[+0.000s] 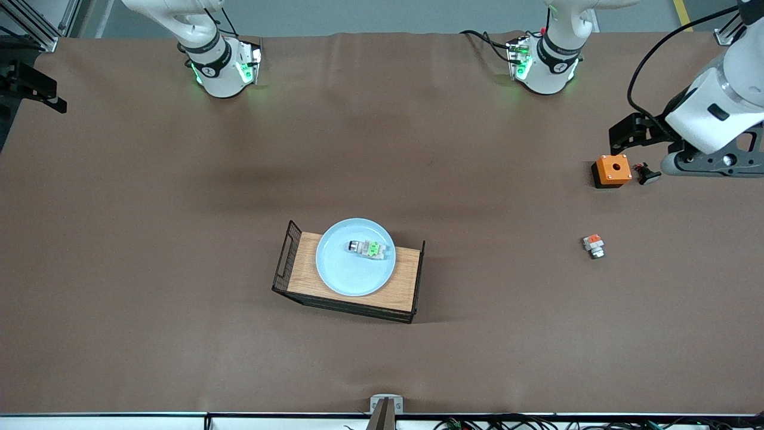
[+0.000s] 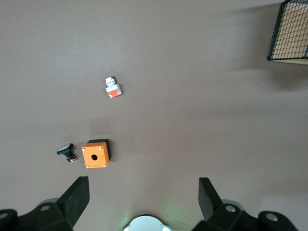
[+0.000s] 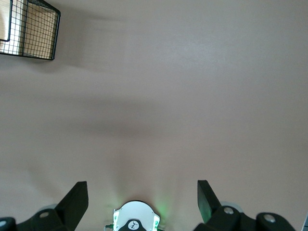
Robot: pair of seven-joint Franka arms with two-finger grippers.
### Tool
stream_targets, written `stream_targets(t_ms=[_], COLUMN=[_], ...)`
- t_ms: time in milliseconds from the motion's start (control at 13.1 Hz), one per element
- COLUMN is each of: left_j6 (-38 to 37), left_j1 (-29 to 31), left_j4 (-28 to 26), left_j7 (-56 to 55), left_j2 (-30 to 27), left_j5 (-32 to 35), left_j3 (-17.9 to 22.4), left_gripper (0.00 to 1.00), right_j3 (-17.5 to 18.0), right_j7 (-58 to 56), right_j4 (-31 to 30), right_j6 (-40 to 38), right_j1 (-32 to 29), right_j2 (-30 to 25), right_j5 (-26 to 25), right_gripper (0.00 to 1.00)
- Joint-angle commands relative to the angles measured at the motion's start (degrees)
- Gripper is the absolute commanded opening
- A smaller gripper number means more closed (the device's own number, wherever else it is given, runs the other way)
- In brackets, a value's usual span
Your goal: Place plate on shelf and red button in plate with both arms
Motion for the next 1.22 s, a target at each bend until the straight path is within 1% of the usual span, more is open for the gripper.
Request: stream_targets(t_ms=[0, 457, 609, 685, 1141], left_j6=[0.85, 2.52, 5.84, 6.47, 6.30], left_j1=[-0.39, -0.39, -0.39, -0.47, -0.47], left_j4=[-4.38, -6.75, -10.69, -11.67, -11.68], left_j7=[3.52, 2.21, 2.12, 1.42, 1.06], left_j2=[-4.72, -7.09, -10.68, -11.31, -11.93], left_j5=[-3.13, -2.60, -2.60, -2.60, -2.60], left_j3=[3.71, 3.01, 3.01, 3.10, 2.57], left_gripper=[1.00, 1.00, 1.00, 1.00, 1.00], right_j3=[-0.09, -0.09, -0.09, -0.09, -0.18], right_j7=[-0.84, -0.84, -0.84, -0.93, -0.93], right_j4=[1.22, 1.83, 1.92, 2.01, 1.92], right_j6=[-0.47, -0.73, -0.56, -0.47, -0.30], right_j1=[0.05, 0.14, -0.04, 0.05, 0.14], right_j2=[0.34, 0.34, 0.34, 0.34, 0.51], right_j5=[-0.36, -0.19, -0.02, -0.10, -0.80], right_gripper=[1.00, 1.00, 1.00, 1.00, 1.00])
